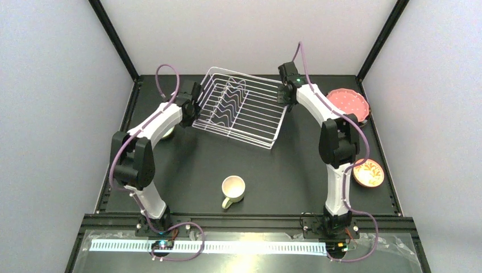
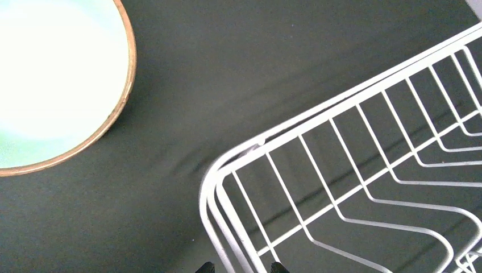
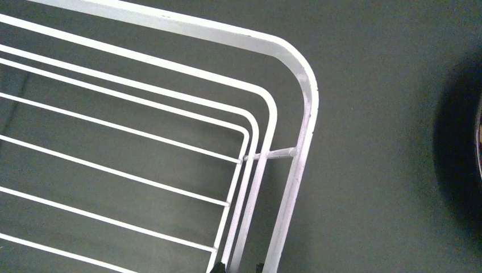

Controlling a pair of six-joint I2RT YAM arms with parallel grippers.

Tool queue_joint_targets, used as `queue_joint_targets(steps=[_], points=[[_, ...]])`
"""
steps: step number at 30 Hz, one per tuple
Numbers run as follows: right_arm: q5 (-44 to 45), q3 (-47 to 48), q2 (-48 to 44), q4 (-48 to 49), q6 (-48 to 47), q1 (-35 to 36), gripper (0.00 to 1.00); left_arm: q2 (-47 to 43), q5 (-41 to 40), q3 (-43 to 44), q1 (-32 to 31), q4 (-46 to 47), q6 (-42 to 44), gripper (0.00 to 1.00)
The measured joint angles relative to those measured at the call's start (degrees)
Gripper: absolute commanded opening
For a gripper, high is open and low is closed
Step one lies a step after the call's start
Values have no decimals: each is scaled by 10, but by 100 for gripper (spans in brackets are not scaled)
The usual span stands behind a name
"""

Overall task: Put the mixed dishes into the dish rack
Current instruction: Adjust the dish rack at the center of the board.

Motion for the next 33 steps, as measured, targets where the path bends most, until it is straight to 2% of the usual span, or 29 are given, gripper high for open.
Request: queue_joint_targets(steps=[7,16,33], points=[[-1,18,27,2,-31,-14,26,-38,0,-10,0,-6,10,56],[-8,18,28,16,-86,-28,33,-89,11,-45,0,-9,24,57],[-96,30,35,33,-179,-41,29,-137,24,-46,0,-11,83,57]])
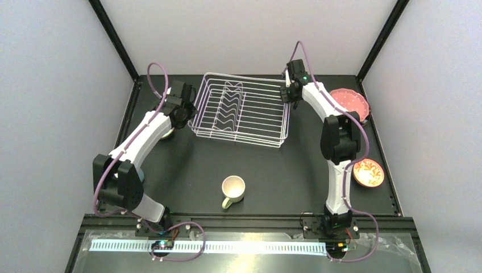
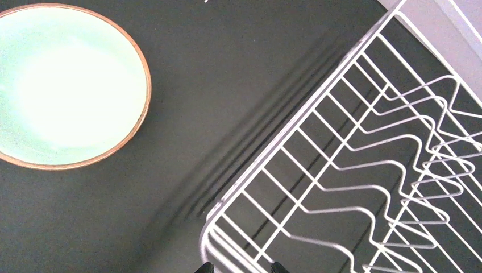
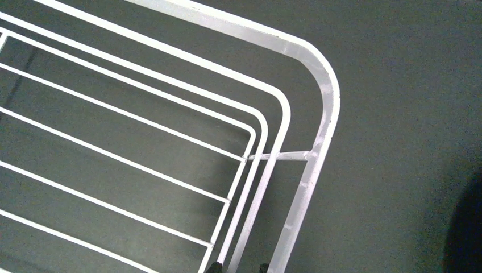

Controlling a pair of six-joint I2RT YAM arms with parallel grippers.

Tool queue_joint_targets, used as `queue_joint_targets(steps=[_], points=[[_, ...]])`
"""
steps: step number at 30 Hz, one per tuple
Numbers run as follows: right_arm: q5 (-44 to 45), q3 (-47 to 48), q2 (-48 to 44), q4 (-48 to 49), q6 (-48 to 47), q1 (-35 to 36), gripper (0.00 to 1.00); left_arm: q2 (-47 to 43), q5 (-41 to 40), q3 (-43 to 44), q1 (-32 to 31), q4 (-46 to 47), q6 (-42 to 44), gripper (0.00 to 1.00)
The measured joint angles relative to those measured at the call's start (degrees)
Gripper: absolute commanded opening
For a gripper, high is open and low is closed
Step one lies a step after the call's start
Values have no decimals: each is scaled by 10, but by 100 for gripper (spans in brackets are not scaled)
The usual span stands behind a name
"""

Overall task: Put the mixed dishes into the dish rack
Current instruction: Adjust the dish rack at the center of the board.

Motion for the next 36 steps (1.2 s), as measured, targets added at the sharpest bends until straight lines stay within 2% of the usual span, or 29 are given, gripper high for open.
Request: queue_joint_targets(steps=[10,12,16,18,21,31,33,36], points=[[-31,0,0,-3,-26,1,30,-2,0,0,0,0,15,57],[-32,0,0,-3,-29,2,34,-2,0,0,0,0,15,57],[-30,0,0,-7,-37,2,53,-2,0,0,0,0,16,59],[-25,0,0,-9,-41,3,55,-2,0,0,0,0,16,60],[-18,-1,0,-9,-42,3,66,-2,0,-1,0,0,16,62],[2,14,0,-21,-17,5,68,-3,0,-5,0,0,20,69],[5,28,-1,-25,-7,5,73,-5,1,-5,0,0,20,70],[12,56,-9,-31,12,5,74,-10,8,-3,0,2,24,71]])
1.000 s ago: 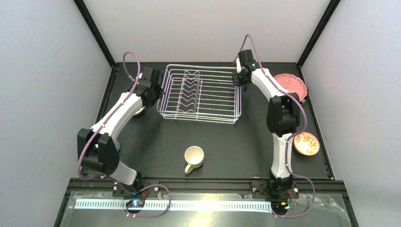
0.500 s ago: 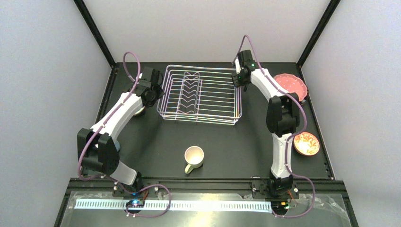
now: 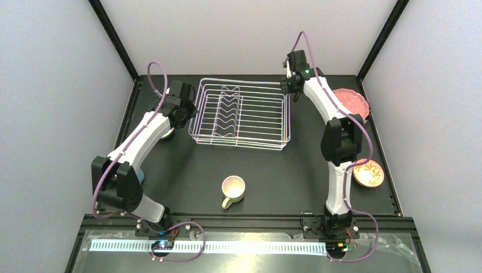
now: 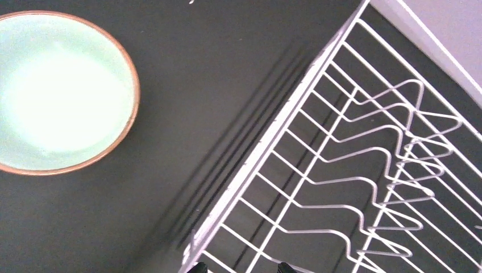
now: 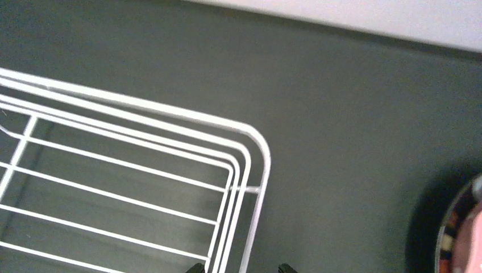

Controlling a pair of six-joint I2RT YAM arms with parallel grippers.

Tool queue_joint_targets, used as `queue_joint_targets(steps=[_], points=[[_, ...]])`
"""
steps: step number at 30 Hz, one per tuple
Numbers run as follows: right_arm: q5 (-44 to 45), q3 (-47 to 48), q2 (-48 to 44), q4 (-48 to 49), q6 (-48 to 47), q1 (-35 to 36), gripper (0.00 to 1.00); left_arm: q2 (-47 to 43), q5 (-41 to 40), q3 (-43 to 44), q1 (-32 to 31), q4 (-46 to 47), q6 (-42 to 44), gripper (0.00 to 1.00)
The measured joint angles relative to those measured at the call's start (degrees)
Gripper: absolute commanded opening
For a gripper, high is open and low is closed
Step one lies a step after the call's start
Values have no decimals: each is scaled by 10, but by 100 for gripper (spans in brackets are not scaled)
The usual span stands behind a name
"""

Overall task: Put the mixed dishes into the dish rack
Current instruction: Adjust the dish rack at the center of the board, then move the plate to the center of the board.

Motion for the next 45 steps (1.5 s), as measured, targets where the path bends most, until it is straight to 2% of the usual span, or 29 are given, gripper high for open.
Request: queue_joint_targets(steps=[1,4,7,14,18,25,27,33,38,45], points=[[3,10,-5,-3,5,0,77,0,6,2,0,3,2,72],[16,39,-22,-7,23,0,78,3,27,21,-1,9,8,73],[27,60,-42,-9,45,-3,79,25,43,76,-9,11,22,73],[35,61,-74,-8,116,-47,79,171,75,311,-63,7,66,75],[34,41,-79,-3,156,-89,79,232,102,393,-90,3,90,75],[70,-72,-128,3,230,-151,79,280,174,407,-101,14,116,76],[74,-90,-142,0,254,-170,84,291,193,407,-103,22,119,76],[79,-165,-204,0,334,-225,84,305,226,407,-129,45,127,76],[55,-212,-220,0,390,-273,84,307,247,407,-154,54,134,76],[-4,-325,-233,16,450,-316,84,311,278,407,-159,67,144,76]])
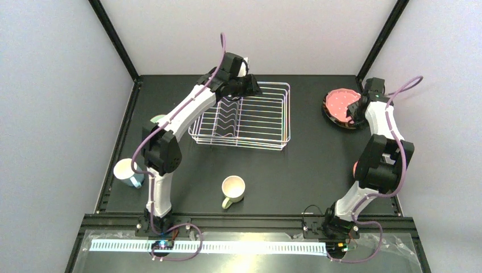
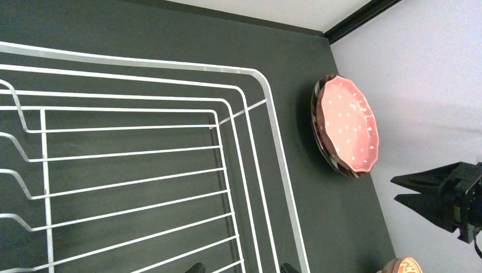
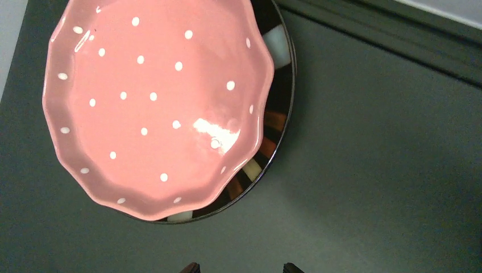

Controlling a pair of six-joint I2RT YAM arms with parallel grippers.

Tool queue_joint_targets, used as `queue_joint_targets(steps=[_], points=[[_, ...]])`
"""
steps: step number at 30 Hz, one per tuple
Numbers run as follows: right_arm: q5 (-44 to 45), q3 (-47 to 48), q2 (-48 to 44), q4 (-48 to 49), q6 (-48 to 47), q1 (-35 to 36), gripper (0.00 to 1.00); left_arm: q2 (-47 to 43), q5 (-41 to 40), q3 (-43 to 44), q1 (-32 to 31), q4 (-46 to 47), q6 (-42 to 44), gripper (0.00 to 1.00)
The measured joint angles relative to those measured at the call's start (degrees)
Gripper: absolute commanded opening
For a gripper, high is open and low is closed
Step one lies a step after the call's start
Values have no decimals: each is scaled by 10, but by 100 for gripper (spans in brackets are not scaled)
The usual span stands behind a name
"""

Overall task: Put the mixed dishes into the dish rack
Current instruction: Move the plate to the center of the board.

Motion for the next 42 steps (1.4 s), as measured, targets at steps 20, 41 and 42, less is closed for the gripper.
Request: queue_joint_targets(steps=[20,41,42], points=[[-34,-18,0,77,65,-37,84,7,62,-38,2,49,32,76],[-47,182,183,124,62,-47,87,7,63,-102,5,72,53,76],[-47,204,198,125,56,-47,90,7,63,-109,6,72,53,76]])
